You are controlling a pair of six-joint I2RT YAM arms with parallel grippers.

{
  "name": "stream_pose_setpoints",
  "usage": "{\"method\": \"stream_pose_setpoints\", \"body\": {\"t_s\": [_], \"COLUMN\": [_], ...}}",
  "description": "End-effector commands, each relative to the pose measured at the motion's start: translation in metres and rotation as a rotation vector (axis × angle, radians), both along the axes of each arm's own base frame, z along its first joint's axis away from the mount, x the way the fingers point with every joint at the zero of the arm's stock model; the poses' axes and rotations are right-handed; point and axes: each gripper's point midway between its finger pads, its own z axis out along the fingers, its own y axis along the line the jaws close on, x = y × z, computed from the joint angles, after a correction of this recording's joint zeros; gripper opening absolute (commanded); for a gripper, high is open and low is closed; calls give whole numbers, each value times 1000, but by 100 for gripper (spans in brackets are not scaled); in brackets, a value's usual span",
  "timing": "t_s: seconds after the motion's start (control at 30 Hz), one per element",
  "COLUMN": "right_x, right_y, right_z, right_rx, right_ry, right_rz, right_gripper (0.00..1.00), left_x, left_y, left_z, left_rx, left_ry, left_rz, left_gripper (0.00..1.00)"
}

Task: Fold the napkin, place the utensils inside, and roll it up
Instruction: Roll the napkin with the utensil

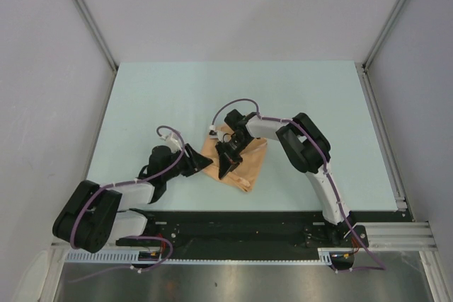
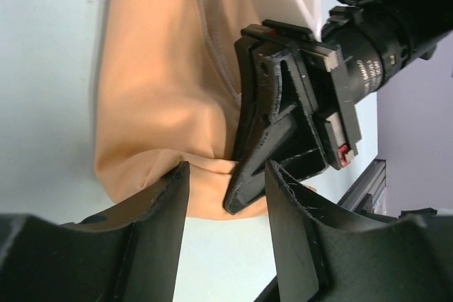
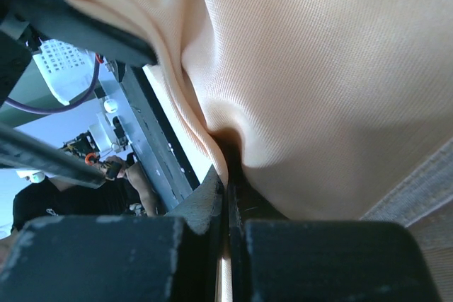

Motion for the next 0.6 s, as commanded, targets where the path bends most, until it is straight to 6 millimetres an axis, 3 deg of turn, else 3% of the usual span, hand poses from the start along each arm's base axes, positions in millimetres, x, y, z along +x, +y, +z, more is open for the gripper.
{"method": "stream_pose_setpoints", "body": {"t_s": [0.0, 0.33, 0.57], "right_x": [0, -1, -2], "right_y": [-5, -6, -6], "right_z": [-20, -20, -21], "right_rx": [-52, -55, -53], "right_ry": [7, 12, 15], "right_rz": [-12, -14, -13], "right_gripper": [0, 0, 0], "left_x": [10, 8, 6], "left_y": [10, 37, 34], "left_z": [-8, -34, -42], "left_rx": [46, 227, 240], "left_ry": [-35, -8, -9], "left_rz": [38, 99, 60], "left_gripper": [52, 53, 55]}}
